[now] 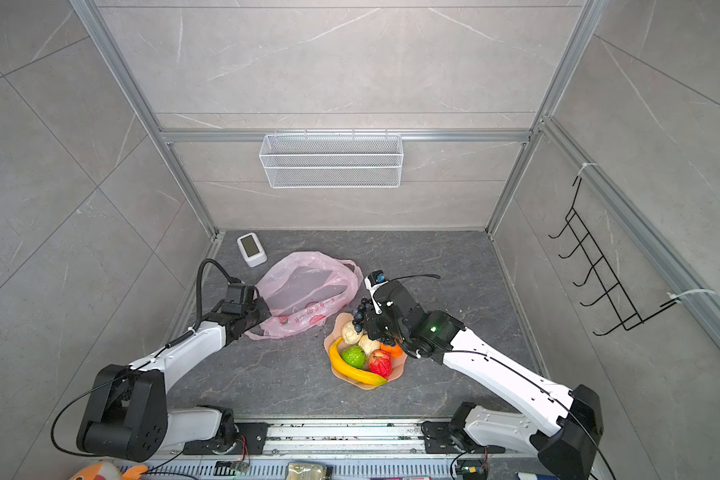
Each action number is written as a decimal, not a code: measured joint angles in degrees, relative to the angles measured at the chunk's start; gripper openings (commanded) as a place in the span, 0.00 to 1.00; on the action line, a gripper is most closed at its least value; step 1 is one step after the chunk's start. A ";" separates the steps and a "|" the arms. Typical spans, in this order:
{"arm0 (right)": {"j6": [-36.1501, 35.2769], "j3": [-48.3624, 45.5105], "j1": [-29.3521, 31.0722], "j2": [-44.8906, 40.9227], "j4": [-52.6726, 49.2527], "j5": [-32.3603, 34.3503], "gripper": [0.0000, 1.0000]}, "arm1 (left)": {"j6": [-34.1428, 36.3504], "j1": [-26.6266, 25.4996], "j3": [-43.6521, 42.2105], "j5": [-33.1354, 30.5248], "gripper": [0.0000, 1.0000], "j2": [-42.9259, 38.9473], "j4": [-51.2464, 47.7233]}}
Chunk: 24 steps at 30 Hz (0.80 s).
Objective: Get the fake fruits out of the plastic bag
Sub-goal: 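Lower the dark grapes into the peach bowl and open the right gripper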
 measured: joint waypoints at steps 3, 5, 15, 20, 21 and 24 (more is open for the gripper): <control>1.16 -0.66 0.07 -0.04 -0.63 -0.57 0.18 | 0.02 0.00 -0.02 0.02 0.00 0.33 0.02; 1.86 -1.05 0.35 0.15 -0.83 -1.11 0.19 | 0.02 0.00 -0.02 0.02 0.00 0.48 0.04; 3.06 -1.11 1.18 6.75 -0.96 -2.62 0.20 | 0.04 0.00 -0.02 0.02 0.00 0.50 0.07; 3.04 -1.11 1.18 8.41 -0.92 -3.04 0.21 | 0.07 0.00 -0.02 0.02 0.00 0.50 0.07; 3.04 -1.11 1.18 8.66 -0.87 -3.19 0.21 | 0.07 0.00 -0.02 0.02 0.00 0.50 0.07; 3.04 -1.11 1.18 9.33 -0.44 -3.48 0.21 | 0.07 0.00 -0.02 0.02 0.00 0.52 0.07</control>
